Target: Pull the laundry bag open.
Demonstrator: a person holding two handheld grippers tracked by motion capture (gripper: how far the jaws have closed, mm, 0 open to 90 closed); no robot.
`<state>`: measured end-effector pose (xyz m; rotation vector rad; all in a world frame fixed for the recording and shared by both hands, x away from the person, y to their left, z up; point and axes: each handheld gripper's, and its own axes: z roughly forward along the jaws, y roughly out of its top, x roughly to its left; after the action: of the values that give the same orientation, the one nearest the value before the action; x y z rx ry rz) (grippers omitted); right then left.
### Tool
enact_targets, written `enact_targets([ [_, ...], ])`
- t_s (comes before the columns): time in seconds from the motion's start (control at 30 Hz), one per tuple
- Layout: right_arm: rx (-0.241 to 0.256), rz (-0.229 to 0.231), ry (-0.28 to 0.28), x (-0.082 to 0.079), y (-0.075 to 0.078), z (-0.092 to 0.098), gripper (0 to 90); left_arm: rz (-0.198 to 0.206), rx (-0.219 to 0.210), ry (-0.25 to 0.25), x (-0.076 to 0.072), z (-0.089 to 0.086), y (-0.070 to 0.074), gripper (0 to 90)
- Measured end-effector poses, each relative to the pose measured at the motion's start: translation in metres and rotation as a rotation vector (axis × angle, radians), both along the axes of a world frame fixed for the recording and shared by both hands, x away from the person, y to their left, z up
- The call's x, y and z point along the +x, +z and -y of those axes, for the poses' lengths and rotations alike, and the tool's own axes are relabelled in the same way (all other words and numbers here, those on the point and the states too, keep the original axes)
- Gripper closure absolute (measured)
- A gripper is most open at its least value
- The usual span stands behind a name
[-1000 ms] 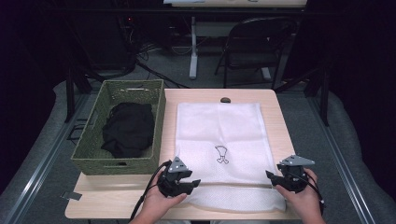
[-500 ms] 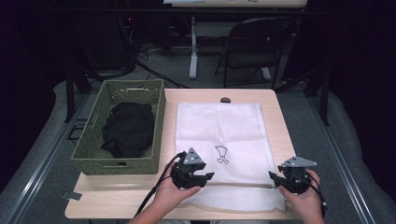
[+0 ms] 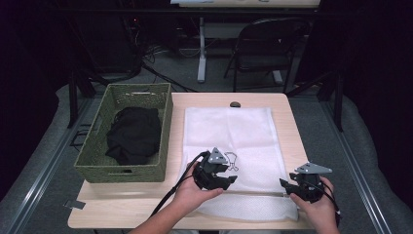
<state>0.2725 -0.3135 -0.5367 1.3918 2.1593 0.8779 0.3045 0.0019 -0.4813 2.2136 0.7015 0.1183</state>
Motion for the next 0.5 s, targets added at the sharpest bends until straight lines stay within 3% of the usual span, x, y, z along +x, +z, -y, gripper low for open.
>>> enact_targets([
  [0.5, 0.002, -0.018, -0.012, 0.001, -0.002, 0.003, 54.8, -0.008, 0.011, -0.05, 0.004, 0.024, 0.001, 52.5],
])
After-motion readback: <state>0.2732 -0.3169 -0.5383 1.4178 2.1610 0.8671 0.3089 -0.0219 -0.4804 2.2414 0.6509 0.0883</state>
